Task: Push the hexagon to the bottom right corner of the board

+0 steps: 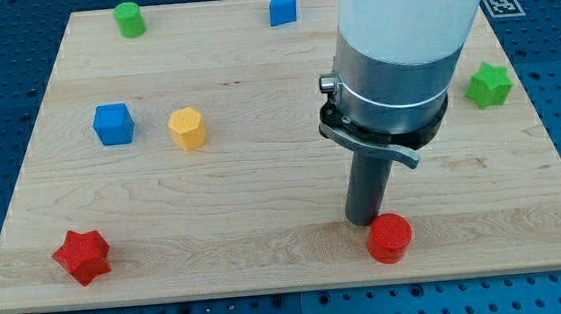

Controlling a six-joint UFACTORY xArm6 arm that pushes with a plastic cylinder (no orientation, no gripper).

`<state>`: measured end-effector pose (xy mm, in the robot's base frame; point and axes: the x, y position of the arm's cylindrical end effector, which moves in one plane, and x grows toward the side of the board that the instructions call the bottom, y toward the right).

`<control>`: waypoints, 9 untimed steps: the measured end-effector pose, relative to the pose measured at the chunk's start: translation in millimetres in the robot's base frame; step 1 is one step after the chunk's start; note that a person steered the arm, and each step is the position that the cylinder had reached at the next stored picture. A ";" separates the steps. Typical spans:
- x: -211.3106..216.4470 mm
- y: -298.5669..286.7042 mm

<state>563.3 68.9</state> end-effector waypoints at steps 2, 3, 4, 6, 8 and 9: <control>-19.9 -105.7; -54.0 -176.5; -73.9 -213.5; -120.3 -223.9; -120.5 -187.8; -125.2 -177.1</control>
<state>438.1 -108.3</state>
